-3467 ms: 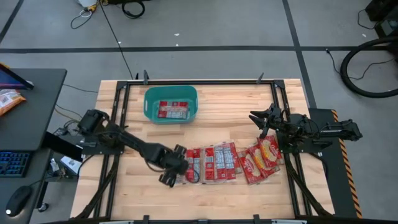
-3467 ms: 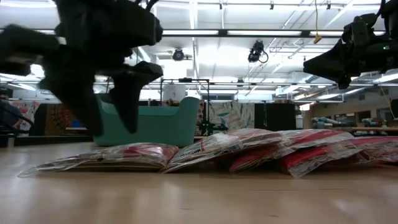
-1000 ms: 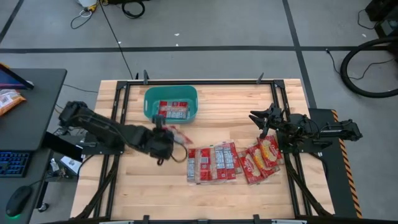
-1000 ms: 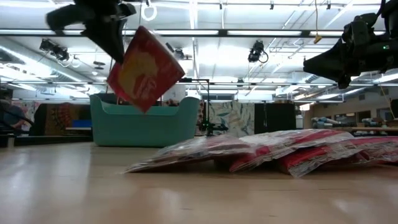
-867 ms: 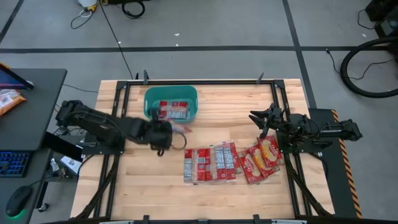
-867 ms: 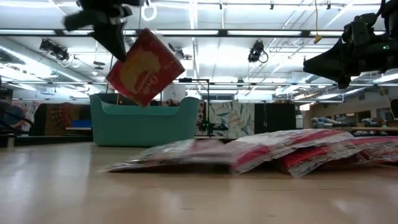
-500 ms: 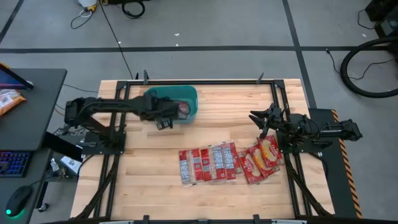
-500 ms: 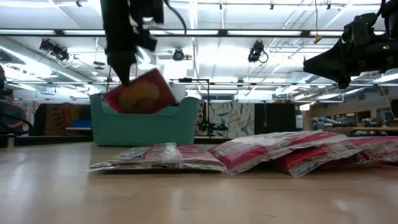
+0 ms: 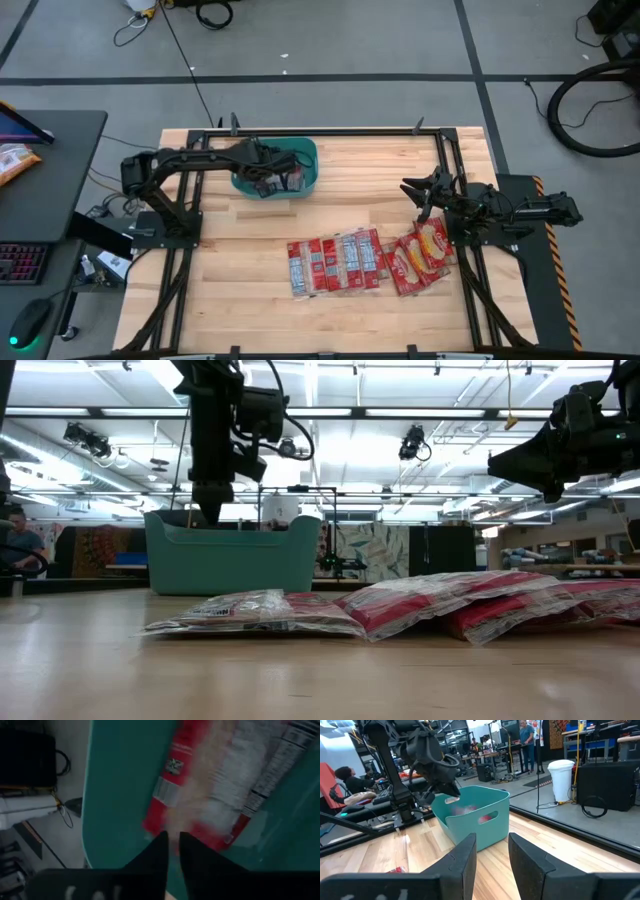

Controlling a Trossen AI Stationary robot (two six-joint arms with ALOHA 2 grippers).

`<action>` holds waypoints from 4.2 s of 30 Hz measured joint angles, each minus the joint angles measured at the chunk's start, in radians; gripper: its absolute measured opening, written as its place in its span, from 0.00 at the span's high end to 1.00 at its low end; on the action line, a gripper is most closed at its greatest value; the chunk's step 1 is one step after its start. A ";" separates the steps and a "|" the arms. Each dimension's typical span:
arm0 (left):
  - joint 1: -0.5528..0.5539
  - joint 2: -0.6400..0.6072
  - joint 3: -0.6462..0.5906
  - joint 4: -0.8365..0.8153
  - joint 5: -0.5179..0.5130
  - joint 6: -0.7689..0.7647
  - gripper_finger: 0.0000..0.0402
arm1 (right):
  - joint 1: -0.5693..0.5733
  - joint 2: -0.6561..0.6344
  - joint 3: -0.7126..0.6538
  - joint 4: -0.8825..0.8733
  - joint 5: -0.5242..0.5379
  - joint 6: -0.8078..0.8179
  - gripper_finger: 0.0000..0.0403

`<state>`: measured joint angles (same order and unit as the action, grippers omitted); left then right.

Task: Sort popcorn bags into baskets
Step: Put the popcorn bag into the green bin

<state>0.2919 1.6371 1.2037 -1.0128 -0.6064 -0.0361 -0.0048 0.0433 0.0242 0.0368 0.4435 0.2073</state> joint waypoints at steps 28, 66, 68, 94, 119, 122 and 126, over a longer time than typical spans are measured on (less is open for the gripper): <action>-0.547 0.164 0.000 0.385 0.348 0.445 0.67 | 0.000 0.000 0.000 0.008 0.000 0.000 0.71; -0.564 0.280 0.003 0.212 0.533 -0.402 0.65 | 0.000 0.000 0.000 0.022 0.001 0.000 0.70; -0.563 0.273 0.002 0.196 0.538 -0.482 0.65 | 0.000 0.000 0.000 0.022 0.000 0.000 0.71; -0.814 0.255 -0.002 0.169 0.206 -0.203 0.36 | 0.000 0.000 0.000 0.022 0.000 0.000 0.70; -0.776 0.356 0.001 0.097 0.108 -0.150 0.68 | 0.000 0.004 0.000 0.044 0.000 0.000 0.70; -0.776 0.357 0.000 0.102 0.108 -0.150 0.75 | 0.000 0.004 0.000 0.044 0.000 0.000 0.71; -0.776 0.358 -0.001 0.105 0.109 -0.152 0.84 | 0.000 0.004 0.000 0.044 0.000 0.000 0.70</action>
<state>-0.4839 1.9956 1.2025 -0.9079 -0.4973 -0.1876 -0.0044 0.0475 0.0242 0.0807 0.4437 0.2071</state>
